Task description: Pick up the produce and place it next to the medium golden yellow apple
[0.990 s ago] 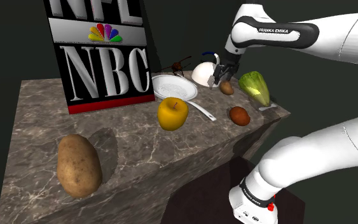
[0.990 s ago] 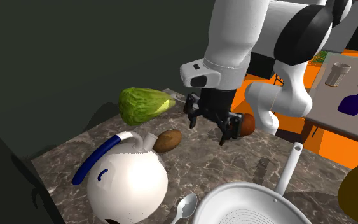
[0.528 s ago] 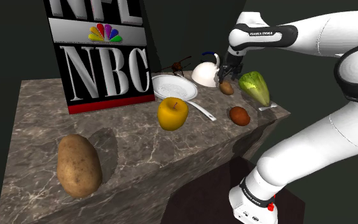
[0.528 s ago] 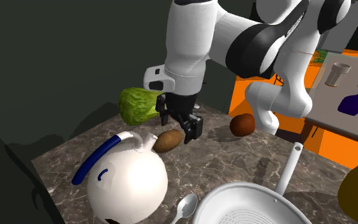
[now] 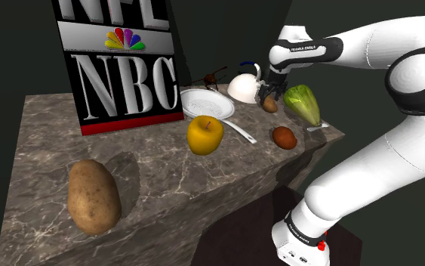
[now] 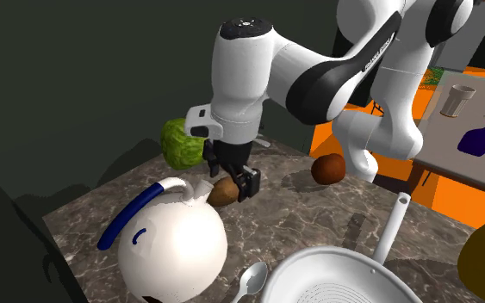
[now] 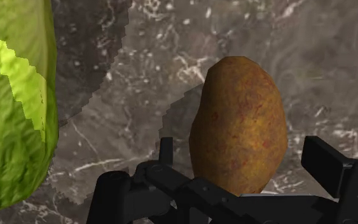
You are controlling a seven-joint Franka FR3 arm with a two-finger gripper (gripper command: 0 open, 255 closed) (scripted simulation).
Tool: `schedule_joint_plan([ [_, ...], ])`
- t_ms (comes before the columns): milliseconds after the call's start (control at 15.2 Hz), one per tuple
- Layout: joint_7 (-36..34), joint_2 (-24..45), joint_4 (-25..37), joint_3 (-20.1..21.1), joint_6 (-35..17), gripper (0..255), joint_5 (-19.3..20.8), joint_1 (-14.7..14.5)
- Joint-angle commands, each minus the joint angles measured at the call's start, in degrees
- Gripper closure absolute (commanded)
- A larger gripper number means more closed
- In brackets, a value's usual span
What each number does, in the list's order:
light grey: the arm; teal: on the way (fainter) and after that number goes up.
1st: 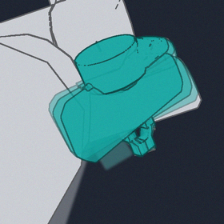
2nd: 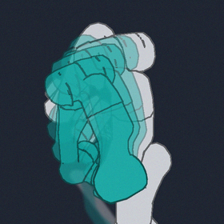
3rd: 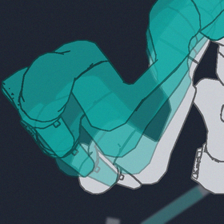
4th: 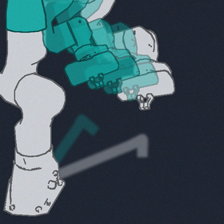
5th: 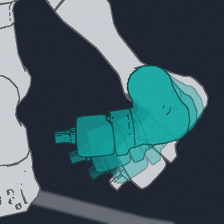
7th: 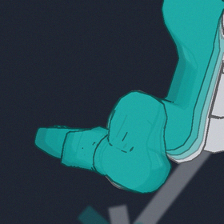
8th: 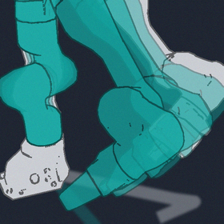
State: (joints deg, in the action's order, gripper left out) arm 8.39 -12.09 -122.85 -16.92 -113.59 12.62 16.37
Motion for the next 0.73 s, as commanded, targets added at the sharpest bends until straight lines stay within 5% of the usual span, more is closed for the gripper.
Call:
schedule_joint_plan([
  [0, -0.1, 0.4, -0.9, -0.1, -1.3, 0, 0.0, 0.0],
  [462, -0.1, 0.4, -0.9, -0.1, -1.3, 0, 0.0, 0.0],
  [528, -0.1, 0.4, -0.9, -0.1, -1.3, 255, 0.0, 0.0],
  [660, -0.1, 0.4, -0.9, -0.1, -1.3, 255, 0.0, 0.0],
])
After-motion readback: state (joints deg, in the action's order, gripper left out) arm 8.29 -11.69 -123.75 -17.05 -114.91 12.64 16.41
